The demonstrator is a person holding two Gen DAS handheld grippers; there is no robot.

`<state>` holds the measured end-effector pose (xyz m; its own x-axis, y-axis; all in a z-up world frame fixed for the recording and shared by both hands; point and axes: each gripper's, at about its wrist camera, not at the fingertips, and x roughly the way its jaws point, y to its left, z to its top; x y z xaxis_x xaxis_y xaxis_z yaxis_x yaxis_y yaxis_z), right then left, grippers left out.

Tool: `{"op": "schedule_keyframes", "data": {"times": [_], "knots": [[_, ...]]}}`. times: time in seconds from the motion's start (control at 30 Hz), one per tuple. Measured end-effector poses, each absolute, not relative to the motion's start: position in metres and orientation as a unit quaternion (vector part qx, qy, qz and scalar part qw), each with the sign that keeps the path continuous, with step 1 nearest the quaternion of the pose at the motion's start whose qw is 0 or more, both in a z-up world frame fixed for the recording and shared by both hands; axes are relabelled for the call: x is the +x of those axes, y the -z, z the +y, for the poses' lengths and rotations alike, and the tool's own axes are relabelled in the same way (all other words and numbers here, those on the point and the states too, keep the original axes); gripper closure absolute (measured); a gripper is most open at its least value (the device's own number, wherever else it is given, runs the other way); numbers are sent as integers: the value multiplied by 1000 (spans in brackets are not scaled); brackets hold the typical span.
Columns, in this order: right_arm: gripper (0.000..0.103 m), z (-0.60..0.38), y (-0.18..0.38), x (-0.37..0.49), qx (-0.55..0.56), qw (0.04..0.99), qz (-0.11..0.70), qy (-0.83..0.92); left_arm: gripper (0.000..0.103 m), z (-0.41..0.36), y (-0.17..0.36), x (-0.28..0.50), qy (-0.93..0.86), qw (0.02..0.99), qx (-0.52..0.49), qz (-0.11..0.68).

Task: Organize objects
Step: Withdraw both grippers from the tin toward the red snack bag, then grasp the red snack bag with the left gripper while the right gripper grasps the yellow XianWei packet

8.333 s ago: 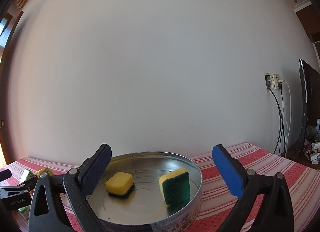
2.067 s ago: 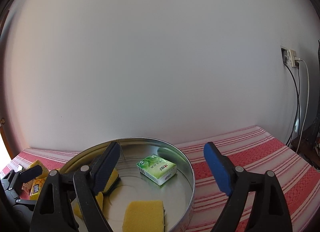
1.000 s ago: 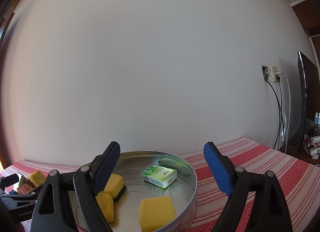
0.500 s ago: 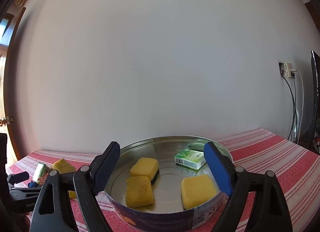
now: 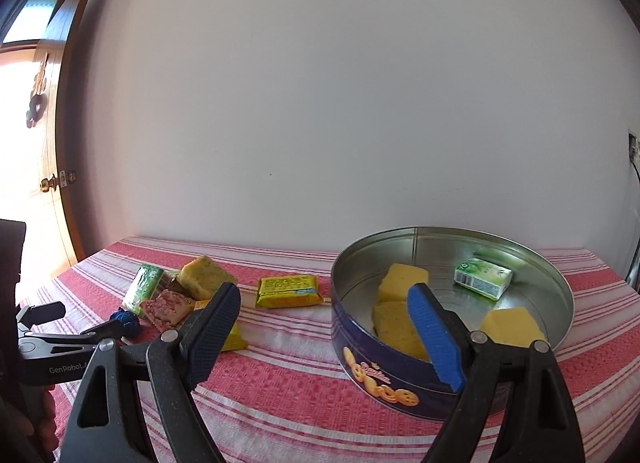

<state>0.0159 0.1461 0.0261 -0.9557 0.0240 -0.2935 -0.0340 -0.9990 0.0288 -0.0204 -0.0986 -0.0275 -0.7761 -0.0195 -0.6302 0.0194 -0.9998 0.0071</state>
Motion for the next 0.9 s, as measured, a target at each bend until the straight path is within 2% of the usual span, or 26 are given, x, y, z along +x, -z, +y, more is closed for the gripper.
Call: {"op": "schedule_keyframes", "data": {"times": [0.47, 0.67, 0.77, 0.83, 0.9], "knots": [[16, 87, -8, -31, -253, -34, 7, -967, 1, -123, 58, -47, 899, -10, 436, 26], [16, 90, -1, -42, -290, -44, 37, -955, 9, -118, 63, -50, 894, -24, 448, 18], [16, 91, 2, -44, -301, -45, 44, -951, 28, -116, 61, -47, 897, -23, 441, 7], [16, 90, 3, -47, -309, -47, 47, -949, 52, -118, 58, -45, 900, -25, 435, 7], [16, 89, 5, -52, -318, -51, 50, -945, 59, -121, 57, -43, 901, -31, 433, 10]]}}
